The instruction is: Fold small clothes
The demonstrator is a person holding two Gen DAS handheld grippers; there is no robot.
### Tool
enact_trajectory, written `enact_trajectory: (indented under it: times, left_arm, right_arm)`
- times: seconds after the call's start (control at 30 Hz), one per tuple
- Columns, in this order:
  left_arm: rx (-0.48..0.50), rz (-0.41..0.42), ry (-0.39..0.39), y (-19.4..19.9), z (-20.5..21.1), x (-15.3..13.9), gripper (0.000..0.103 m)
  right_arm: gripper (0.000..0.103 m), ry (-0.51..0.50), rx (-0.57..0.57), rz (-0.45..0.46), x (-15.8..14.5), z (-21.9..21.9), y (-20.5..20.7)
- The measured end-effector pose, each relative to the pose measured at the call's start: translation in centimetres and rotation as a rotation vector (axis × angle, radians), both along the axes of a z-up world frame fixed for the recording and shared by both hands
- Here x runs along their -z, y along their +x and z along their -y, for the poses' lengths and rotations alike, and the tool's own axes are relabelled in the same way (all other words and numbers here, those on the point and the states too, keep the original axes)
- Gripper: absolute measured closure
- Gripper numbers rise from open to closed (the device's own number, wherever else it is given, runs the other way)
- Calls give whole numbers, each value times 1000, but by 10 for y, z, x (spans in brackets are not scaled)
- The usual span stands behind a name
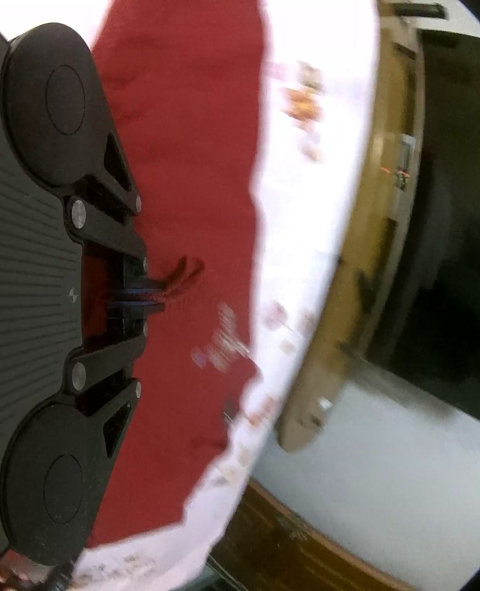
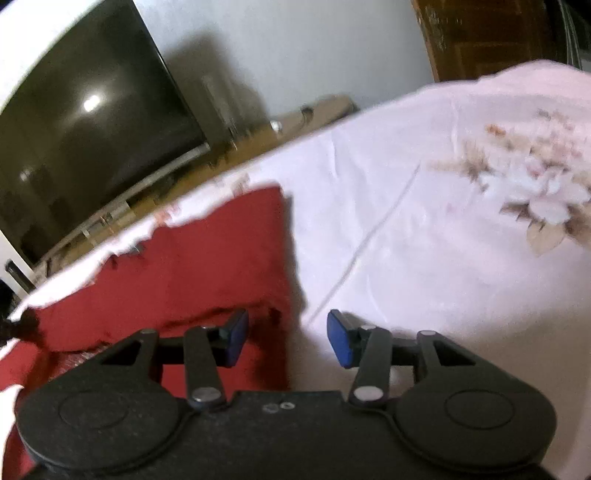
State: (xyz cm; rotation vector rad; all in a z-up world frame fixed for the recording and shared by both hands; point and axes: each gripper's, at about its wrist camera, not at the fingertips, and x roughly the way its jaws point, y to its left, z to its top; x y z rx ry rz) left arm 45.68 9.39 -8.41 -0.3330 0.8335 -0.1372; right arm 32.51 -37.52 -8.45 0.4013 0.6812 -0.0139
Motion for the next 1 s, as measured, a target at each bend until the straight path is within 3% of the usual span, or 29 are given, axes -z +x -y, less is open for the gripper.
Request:
enact_trajectory:
  times: [0.27, 0.37, 0.43, 0.5, 0.53, 0.57, 0.63, 0.73, 0.83, 1.0]
  left_arm:
    - [7, 26, 20, -8, 3, 10, 100]
    - [27, 32, 47, -10, 6, 11, 100]
    - [25, 34, 48, -9, 7, 11, 100]
    - [29, 37, 57, -8, 9, 11, 100]
    - [33, 39, 60, -8, 8, 11, 100]
    - [34, 40, 58, -9, 7, 11, 100]
    - [6, 52, 60, -12, 2, 5, 100]
    - [-73, 173, 151, -28, -2, -19, 100]
    - [7, 231, 152, -21, 19, -33, 100]
    - [228, 224, 138, 9, 99, -17, 100]
  right_arm:
    - [58, -76, -32, -6, -7, -6, -3]
    - [57, -29, -22, 124, -30, -4, -11]
    - [58, -50, -33, 114, -33, -9, 3]
    - [69, -77, -38, 66, -28, -16, 25]
    - [85, -93, -56, 67, -26, -19, 32]
    - [92, -141, -75, 46, -20, -24, 40]
    - [89, -200, -76, -31, -7, -27, 51]
    - [82, -203, -69, 3, -18, -21, 49]
    - [80, -215, -66, 91, -34, -21, 55]
    - [74, -242, -120, 107, -37, -52, 104]
